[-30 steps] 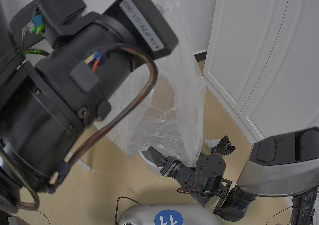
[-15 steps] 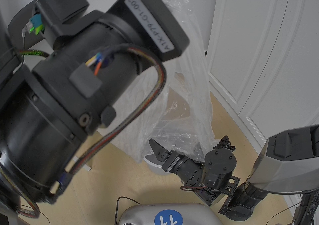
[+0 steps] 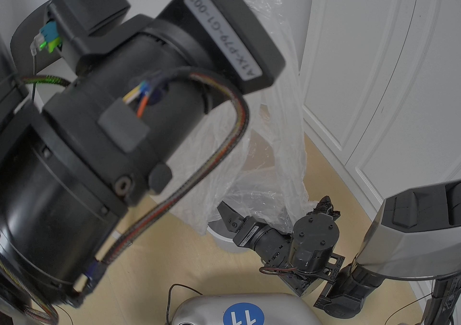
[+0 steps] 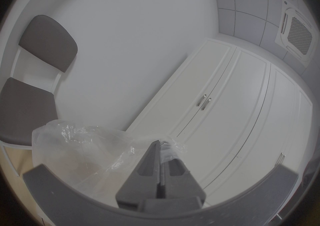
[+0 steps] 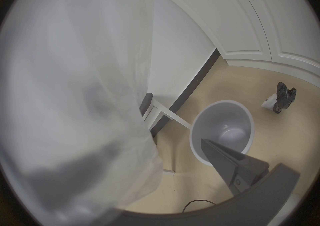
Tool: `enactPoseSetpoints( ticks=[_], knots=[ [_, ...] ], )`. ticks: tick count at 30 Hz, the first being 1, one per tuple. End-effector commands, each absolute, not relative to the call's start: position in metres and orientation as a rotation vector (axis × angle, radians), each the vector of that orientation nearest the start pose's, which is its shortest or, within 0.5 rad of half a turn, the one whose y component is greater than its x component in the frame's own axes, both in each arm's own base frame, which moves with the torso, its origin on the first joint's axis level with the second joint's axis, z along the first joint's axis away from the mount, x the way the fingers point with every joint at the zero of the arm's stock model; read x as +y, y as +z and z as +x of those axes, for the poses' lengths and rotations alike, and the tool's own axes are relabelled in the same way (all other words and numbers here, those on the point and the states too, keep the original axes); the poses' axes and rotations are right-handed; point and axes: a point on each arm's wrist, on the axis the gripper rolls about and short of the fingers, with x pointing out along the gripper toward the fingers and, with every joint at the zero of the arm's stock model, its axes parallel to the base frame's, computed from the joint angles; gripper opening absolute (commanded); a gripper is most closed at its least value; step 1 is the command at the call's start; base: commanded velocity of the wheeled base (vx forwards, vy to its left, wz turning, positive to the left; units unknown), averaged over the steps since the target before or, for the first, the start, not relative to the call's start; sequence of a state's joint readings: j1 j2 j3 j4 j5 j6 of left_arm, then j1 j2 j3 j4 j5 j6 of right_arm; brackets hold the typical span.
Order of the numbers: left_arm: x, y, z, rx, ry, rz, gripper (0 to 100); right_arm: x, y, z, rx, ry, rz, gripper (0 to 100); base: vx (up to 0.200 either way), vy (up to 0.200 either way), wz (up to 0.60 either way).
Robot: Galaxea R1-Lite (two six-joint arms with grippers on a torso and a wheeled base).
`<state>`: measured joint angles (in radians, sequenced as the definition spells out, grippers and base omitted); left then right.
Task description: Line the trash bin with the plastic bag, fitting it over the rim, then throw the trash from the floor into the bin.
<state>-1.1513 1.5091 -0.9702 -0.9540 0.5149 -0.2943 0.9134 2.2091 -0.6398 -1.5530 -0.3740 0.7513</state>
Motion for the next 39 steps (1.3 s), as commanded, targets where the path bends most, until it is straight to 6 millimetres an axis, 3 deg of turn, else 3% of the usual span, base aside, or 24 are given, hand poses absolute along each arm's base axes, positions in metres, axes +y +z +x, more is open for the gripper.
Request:
enactPoseSetpoints(
  ticks=[1,8,10,11,14,24,31,39],
  knots=[
    [-0.236,0.314,0.114,-0.185,-0.678,-0.593,0,0.276,0.068,0.225,0.194,0.513,0.739,0,0.000,0.000,0.00],
    [-0.237,0.312,0.115,-0.182,-0.678,-0.590,0,0.274,0.073,0.228,0.171,0.500,0.741,0,0.000,0.000,0.00],
    [-0.236,0.311,0.117,-0.181,-0.670,-0.583,0,0.267,0.081,0.231,0.142,0.485,0.732,0,0.000,0.000,0.00],
    [-0.236,0.306,0.120,-0.170,-0.661,-0.565,0,0.257,0.098,0.235,0.087,0.474,0.720,0,0.000,0.000,0.00],
    [-0.232,0.301,0.129,-0.163,-0.630,-0.533,0,0.238,0.118,0.236,0.028,0.459,0.693,0,0.000,0.000,0.00],
    [-0.216,0.287,0.150,-0.129,-0.532,-0.398,0,0.207,0.138,0.235,-0.058,0.410,0.554,0,0.000,0.000,0.00],
    [-0.207,0.277,0.162,-0.123,-0.490,-0.317,0,0.188,0.154,0.219,0.002,0.412,0.465,0,0.000,0.000,0.00],
    [-0.194,0.253,0.188,-0.094,-0.374,-0.148,0,0.153,0.171,0.186,0.228,0.428,0.311,0,0.000,0.000,0.00]
  ],
)
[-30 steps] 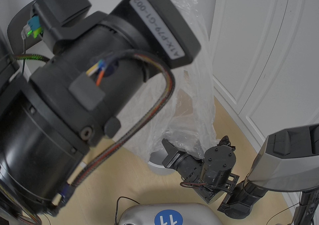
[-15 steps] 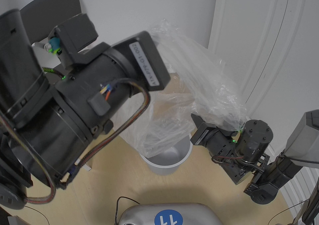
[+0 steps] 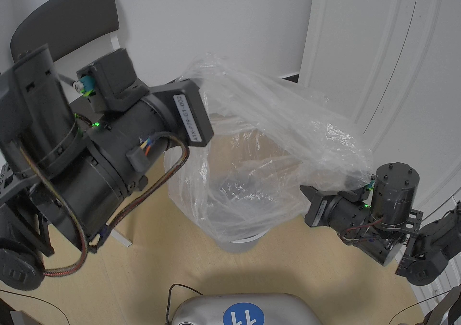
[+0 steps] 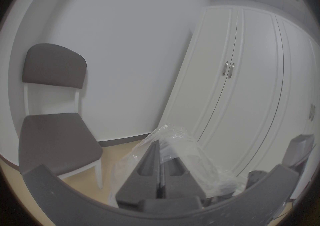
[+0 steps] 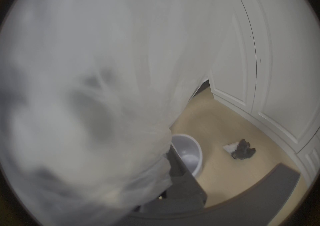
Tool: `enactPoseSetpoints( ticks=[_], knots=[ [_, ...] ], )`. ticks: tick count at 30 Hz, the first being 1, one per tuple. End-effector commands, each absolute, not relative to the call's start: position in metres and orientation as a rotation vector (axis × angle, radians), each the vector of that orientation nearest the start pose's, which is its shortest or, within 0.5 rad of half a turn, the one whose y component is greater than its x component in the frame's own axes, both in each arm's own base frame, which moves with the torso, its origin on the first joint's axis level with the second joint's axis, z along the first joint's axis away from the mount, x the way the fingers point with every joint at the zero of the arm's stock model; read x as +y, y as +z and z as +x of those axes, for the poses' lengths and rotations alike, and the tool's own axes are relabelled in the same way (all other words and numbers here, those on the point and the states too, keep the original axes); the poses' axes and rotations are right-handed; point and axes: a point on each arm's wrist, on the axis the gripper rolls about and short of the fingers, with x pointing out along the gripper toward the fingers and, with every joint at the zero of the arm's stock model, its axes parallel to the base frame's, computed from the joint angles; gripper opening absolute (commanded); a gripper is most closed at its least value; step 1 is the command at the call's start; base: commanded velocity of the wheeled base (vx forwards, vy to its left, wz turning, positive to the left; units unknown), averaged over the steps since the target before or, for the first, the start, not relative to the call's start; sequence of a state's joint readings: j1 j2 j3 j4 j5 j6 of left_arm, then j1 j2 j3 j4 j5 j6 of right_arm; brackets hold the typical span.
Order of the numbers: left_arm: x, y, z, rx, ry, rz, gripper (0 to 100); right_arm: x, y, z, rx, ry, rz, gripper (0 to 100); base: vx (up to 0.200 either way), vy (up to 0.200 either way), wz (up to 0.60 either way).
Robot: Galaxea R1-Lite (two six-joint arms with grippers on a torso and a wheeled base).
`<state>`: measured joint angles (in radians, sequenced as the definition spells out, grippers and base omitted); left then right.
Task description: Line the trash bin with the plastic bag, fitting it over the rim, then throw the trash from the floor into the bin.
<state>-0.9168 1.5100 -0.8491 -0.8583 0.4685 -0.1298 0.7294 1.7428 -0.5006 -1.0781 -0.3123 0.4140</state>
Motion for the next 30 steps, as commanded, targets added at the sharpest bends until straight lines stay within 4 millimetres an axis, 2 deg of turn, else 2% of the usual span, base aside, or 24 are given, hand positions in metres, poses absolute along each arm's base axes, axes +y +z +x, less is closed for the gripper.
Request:
enactPoseSetpoints(
  ticks=[1,6,10,22,30],
  knots=[
    [-0.193,0.250,0.192,-0.086,-0.362,-0.134,0,0.150,0.172,0.183,0.248,0.438,0.299,0,0.000,0.000,0.00],
    [-0.193,0.235,0.211,-0.051,-0.311,-0.081,0,0.135,0.172,0.174,0.316,0.445,0.210,0,0.000,0.000,0.00],
    [-0.194,0.230,0.215,-0.036,-0.315,-0.067,0,0.131,0.168,0.175,0.330,0.431,0.177,0,0.000,0.000,0.00],
    [-0.181,0.218,0.222,-0.016,-0.276,0.023,0,0.114,0.161,0.188,0.339,0.341,0.115,0,0.000,0.000,0.00],
    [-0.170,0.211,0.230,0.008,-0.254,0.069,0,0.102,0.150,0.207,0.372,0.266,0.084,0,0.000,0.000,0.00]
  ],
)
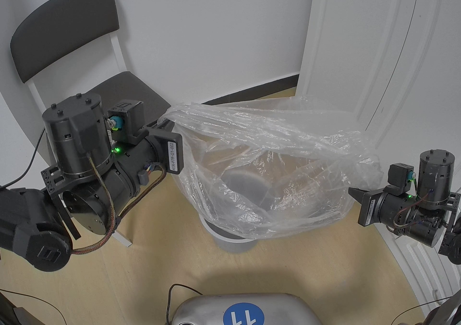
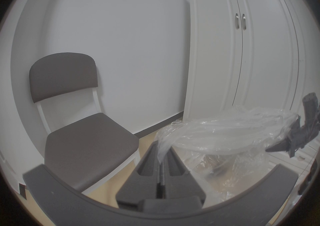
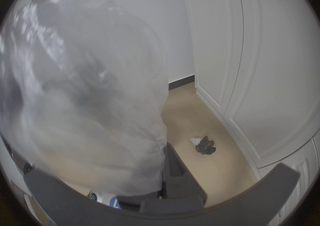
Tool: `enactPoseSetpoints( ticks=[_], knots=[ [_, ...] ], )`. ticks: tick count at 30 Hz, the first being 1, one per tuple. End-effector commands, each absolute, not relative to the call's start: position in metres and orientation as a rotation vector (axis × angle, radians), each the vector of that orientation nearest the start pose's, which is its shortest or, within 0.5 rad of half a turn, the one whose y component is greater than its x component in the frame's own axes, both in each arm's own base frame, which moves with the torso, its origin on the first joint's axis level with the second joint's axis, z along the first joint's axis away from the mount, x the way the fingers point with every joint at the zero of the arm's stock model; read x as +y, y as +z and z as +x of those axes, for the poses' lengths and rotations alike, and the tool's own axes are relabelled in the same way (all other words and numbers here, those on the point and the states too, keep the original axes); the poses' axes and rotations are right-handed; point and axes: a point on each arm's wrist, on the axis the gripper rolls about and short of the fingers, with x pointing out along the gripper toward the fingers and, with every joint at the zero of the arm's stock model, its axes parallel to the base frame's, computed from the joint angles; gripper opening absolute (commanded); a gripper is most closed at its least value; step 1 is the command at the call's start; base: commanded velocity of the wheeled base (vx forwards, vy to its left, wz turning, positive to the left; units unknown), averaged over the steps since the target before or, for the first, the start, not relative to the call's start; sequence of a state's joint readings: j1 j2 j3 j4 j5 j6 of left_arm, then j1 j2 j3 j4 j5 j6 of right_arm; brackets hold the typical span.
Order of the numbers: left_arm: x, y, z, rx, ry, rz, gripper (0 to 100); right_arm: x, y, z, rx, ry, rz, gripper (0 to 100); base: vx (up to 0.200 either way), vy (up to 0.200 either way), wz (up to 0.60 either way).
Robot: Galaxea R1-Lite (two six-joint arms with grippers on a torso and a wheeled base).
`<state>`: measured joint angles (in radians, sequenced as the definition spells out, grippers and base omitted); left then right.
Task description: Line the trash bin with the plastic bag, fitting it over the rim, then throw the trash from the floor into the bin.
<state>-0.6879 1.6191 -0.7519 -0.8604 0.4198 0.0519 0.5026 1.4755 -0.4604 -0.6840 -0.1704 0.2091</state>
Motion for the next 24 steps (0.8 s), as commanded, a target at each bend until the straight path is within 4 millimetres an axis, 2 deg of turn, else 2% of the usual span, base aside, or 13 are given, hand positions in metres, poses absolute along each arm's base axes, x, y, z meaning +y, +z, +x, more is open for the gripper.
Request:
enactPoseSetpoints(
  ticks=[1,5,8,16,24],
  knots=[
    [-0.170,0.209,0.230,0.014,-0.251,0.082,0,0.101,0.144,0.213,0.391,0.245,0.079,0,0.000,0.000,0.00],
    [-0.172,0.201,0.235,0.036,-0.250,0.097,0,0.097,0.138,0.226,0.414,0.207,0.078,0,0.000,0.000,0.00],
    [-0.175,0.195,0.239,0.049,-0.247,0.105,0,0.097,0.135,0.228,0.424,0.202,0.074,0,0.000,0.000,0.00],
    [-0.195,0.146,0.275,0.161,-0.243,0.166,0,0.103,0.107,0.244,0.525,0.177,0.040,0,0.000,0.000,0.00],
    [-0.189,0.123,0.301,0.205,-0.241,0.175,0,0.105,0.083,0.251,0.581,0.171,-0.013,0,0.000,0.000,0.00]
  ],
)
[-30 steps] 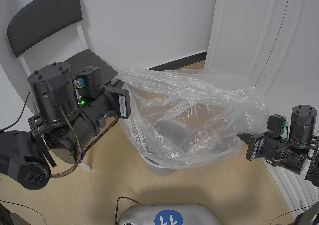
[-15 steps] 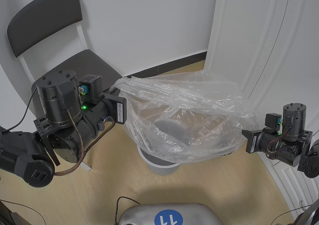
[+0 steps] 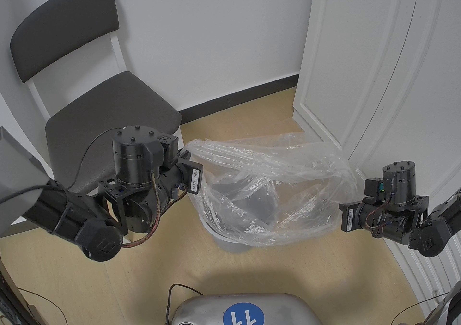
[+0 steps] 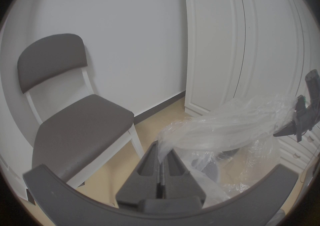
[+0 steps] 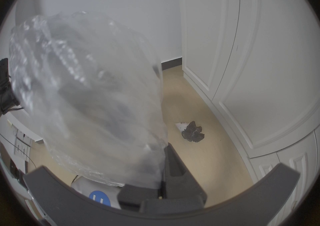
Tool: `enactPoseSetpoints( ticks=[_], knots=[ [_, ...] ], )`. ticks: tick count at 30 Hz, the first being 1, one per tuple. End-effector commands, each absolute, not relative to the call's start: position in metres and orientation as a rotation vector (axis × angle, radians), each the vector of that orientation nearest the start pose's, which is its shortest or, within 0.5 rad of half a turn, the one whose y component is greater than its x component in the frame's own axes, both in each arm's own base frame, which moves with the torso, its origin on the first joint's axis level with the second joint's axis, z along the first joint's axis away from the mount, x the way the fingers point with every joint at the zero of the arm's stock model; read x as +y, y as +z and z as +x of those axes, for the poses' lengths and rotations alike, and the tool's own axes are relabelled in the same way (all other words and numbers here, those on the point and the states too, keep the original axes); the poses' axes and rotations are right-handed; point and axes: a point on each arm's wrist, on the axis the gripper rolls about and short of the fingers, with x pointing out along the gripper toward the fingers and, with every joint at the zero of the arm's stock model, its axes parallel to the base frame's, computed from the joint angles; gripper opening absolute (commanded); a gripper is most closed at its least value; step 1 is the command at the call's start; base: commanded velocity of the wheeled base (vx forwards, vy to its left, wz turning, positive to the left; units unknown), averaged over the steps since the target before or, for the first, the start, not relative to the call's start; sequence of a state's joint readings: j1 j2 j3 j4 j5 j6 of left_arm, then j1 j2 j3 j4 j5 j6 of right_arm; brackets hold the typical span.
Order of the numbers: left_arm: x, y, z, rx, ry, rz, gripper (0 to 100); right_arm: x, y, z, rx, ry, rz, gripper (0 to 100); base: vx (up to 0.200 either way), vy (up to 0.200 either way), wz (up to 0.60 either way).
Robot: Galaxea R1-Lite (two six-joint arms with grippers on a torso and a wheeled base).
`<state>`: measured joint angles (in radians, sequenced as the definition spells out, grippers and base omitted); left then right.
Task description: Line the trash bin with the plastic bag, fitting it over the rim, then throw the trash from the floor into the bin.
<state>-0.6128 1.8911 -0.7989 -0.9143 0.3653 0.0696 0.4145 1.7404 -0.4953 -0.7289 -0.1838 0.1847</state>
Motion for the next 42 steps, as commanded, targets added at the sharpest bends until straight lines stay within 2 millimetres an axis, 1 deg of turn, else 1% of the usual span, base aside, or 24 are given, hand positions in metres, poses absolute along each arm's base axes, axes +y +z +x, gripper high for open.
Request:
enactPoseSetpoints(
  ticks=[1,2,3,4,5,6,8,9,10,11,12,14,18,20,21,24,28,35,42],
  knots=[
    [-0.189,0.122,0.302,0.207,-0.240,0.176,0,0.105,0.083,0.251,0.579,0.172,-0.017,0,0.000,0.000,0.00],
    [-0.186,0.124,0.305,0.201,-0.229,0.171,0,0.105,0.087,0.251,0.556,0.168,-0.016,0,0.000,0.000,0.00],
    [-0.186,0.124,0.305,0.201,-0.229,0.171,0,0.105,0.087,0.251,0.556,0.168,-0.016,0,0.000,0.000,0.00],
    [-0.179,0.137,0.302,0.167,-0.215,0.152,0,0.104,0.102,0.243,0.486,0.163,-0.009,0,0.000,0.000,0.00],
    [-0.179,0.137,0.302,0.167,-0.215,0.152,0,0.104,0.102,0.243,0.486,0.163,-0.009,0,0.000,0.000,0.00],
    [-0.171,0.174,0.277,0.076,-0.233,0.107,0,0.102,0.123,0.227,0.401,0.170,-0.018,0,0.000,0.000,0.00],
    [-0.169,0.191,0.257,0.035,-0.264,0.088,0,0.103,0.139,0.213,0.341,0.201,-0.025,0,0.000,0.000,0.00],
    [-0.166,0.206,0.236,-0.007,-0.296,0.065,0,0.103,0.152,0.200,0.292,0.229,-0.023,0,0.000,0.000,0.00],
    [-0.164,0.215,0.226,-0.032,-0.311,0.052,0,0.102,0.159,0.194,0.267,0.239,-0.019,0,0.000,0.000,0.00],
    [-0.162,0.219,0.220,-0.045,-0.319,0.045,0,0.100,0.162,0.190,0.256,0.242,-0.016,0,0.000,0.000,0.00],
    [-0.160,0.226,0.207,-0.066,-0.342,0.033,0,0.098,0.168,0.185,0.244,0.243,-0.014,0,0.000,0.000,0.00],
    [-0.158,0.230,0.200,-0.073,-0.350,0.030,0,0.096,0.172,0.184,0.248,0.240,-0.017,0,0.000,0.000,0.00],
    [-0.159,0.227,0.206,-0.054,-0.344,0.038,0,0.095,0.171,0.191,0.265,0.222,-0.013,0,0.000,0.000,0.00],
    [-0.160,0.216,0.228,-0.013,-0.299,0.057,0,0.092,0.164,0.200,0.289,0.187,-0.018,0,0.000,0.000,0.00],
    [-0.160,0.214,0.231,-0.007,-0.290,0.060,0,0.091,0.164,0.201,0.292,0.182,-0.018,0,0.000,0.000,0.00],
    [-0.155,0.207,0.252,0.015,-0.238,0.070,0,0.083,0.165,0.206,0.290,0.148,-0.012,0,0.000,0.000,0.00],
    [-0.149,0.200,0.269,0.036,-0.193,0.081,0,0.076,0.165,0.210,0.287,0.113,-0.009,0,0.000,0.000,0.00],
    [-0.140,0.196,0.283,0.048,-0.149,0.085,0,0.069,0.168,0.214,0.278,0.082,-0.003,0,0.000,0.000,0.00],
    [-0.136,0.195,0.285,0.050,-0.160,0.085,0,0.069,0.163,0.218,0.299,0.078,-0.008,0,0.000,0.000,0.00]
  ],
)
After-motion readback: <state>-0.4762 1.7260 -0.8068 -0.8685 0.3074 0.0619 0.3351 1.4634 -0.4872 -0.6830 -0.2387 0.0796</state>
